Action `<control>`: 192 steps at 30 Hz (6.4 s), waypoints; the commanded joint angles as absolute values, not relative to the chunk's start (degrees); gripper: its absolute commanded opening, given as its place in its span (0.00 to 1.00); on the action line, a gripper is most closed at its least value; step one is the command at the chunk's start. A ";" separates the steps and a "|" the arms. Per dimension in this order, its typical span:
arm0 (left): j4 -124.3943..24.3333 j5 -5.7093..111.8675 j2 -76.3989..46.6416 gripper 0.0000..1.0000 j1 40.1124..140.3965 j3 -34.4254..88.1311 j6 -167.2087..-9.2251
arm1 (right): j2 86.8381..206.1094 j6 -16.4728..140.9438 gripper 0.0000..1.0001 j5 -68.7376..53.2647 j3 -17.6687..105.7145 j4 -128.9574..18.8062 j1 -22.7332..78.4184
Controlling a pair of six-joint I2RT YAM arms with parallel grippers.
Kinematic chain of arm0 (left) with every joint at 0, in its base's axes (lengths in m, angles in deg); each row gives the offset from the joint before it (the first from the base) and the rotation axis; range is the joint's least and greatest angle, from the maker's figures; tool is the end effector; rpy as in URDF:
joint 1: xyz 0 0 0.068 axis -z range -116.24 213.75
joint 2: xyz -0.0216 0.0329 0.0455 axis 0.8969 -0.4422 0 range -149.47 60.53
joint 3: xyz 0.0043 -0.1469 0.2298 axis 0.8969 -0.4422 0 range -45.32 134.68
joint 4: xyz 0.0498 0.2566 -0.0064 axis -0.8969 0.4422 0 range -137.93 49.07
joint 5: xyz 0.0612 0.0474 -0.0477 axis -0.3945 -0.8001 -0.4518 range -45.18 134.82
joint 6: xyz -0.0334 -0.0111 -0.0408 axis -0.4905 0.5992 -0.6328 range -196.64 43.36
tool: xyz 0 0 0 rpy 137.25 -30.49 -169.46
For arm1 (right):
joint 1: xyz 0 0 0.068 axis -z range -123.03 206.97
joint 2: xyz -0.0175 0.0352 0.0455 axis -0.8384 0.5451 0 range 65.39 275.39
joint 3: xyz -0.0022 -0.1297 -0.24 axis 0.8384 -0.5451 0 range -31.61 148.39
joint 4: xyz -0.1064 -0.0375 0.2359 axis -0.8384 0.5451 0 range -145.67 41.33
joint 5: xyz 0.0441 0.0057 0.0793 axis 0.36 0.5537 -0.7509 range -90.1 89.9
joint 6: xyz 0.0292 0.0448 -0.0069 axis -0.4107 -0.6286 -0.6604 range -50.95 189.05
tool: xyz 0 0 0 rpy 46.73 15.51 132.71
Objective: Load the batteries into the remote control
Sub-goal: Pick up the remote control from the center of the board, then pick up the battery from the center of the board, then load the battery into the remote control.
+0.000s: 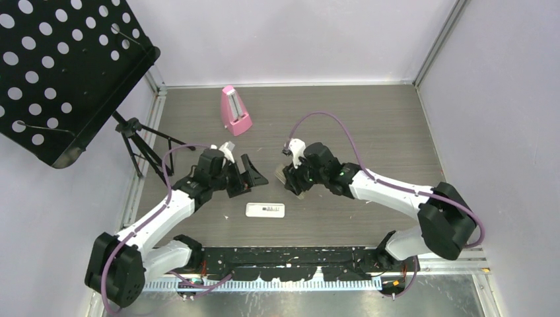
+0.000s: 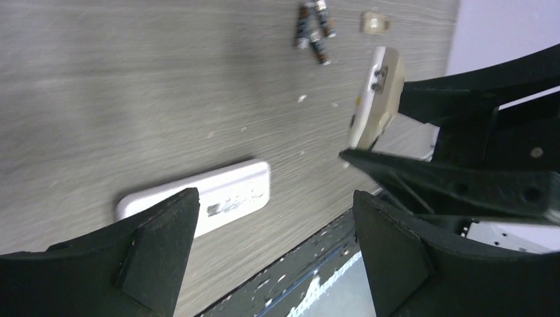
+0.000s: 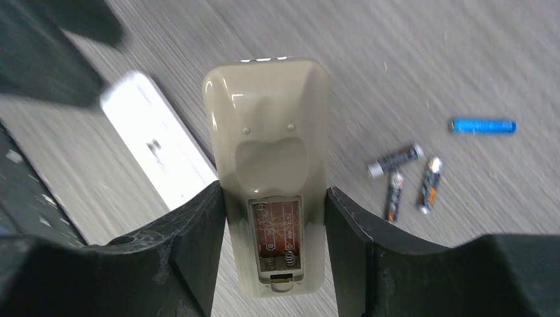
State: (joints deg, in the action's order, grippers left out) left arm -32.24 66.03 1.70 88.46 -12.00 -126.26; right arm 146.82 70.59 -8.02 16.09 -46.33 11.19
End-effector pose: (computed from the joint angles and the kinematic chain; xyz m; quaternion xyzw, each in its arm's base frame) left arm 0.1862 -0.0999 0.2174 -0.1189 0.8905 -0.3788 0.2224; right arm 0.2041 0.2166 0.2138 -0.3924 0.8271 0.2083 0.3442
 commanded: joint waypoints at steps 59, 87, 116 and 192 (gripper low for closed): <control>-62.55 81.82 -9.53 0.00 94.78 -4.70 -100.65 | 133.76 23.30 0.73 12.38 21.20 -18.56 23.21; -58.98 80.61 0.37 0.00 94.19 -8.95 -97.83 | 164.67 45.77 0.40 13.08 35.82 -28.06 17.31; -64.71 82.49 -0.61 0.00 92.93 -9.32 -102.46 | 161.94 45.55 0.06 9.22 32.51 -30.69 16.42; -58.03 84.34 -14.98 0.00 92.67 2.58 -138.35 | 121.19 44.95 0.38 9.73 14.81 -50.12 2.40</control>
State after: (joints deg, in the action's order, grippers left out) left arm -57.86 83.45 -15.33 92.92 -0.19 -139.22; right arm 123.13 46.70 8.61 11.15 -51.49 2.56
